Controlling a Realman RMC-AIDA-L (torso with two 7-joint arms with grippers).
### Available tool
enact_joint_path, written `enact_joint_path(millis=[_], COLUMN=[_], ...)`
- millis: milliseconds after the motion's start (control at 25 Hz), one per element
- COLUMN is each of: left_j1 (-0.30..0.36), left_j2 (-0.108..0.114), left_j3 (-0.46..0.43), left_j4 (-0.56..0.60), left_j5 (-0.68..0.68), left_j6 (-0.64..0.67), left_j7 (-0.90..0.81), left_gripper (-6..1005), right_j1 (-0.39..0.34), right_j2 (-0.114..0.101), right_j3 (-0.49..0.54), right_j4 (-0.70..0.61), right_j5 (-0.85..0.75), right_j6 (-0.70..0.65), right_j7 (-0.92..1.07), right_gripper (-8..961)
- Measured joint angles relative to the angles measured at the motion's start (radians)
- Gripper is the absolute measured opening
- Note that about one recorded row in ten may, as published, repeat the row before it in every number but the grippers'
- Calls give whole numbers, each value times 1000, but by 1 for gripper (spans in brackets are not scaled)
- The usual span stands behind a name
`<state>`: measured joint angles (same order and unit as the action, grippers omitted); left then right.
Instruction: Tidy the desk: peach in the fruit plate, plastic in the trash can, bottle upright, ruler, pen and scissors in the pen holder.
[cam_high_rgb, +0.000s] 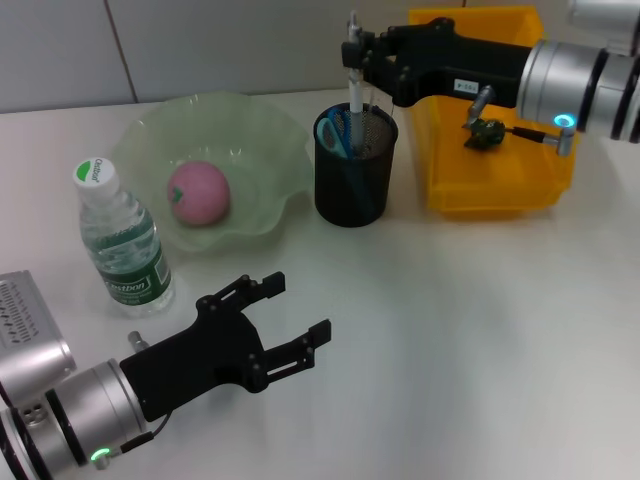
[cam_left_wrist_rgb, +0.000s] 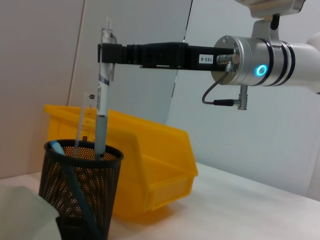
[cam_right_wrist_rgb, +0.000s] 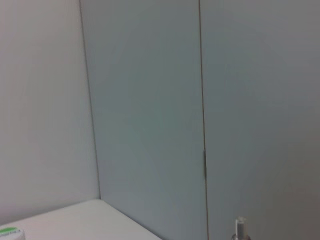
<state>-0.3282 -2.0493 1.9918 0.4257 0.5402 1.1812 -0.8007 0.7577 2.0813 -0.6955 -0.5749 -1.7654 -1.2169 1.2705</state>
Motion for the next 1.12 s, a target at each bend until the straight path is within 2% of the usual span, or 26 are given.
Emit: enact_joint_path(millis=[240,960,1120], left_j1=[0,-3,-4], left_j2=[1,2,1], left_j3=[-4,-21,-21], left_j4=[-9,-8,-8], left_j5=[0,0,0], left_j6=[0,4,4], left_j7=[0,-7,-8], left_gripper=[844,844,844], right_j1=[4,-1,-2], right_j2=[0,-1,-1], right_j3=[-32,-35,-32], right_j4=[5,-3,-3], right_j5=[0,0,0], right_j6=[31,28,26], right_j7=[-2,11,11], right_gripper=[235,264,449])
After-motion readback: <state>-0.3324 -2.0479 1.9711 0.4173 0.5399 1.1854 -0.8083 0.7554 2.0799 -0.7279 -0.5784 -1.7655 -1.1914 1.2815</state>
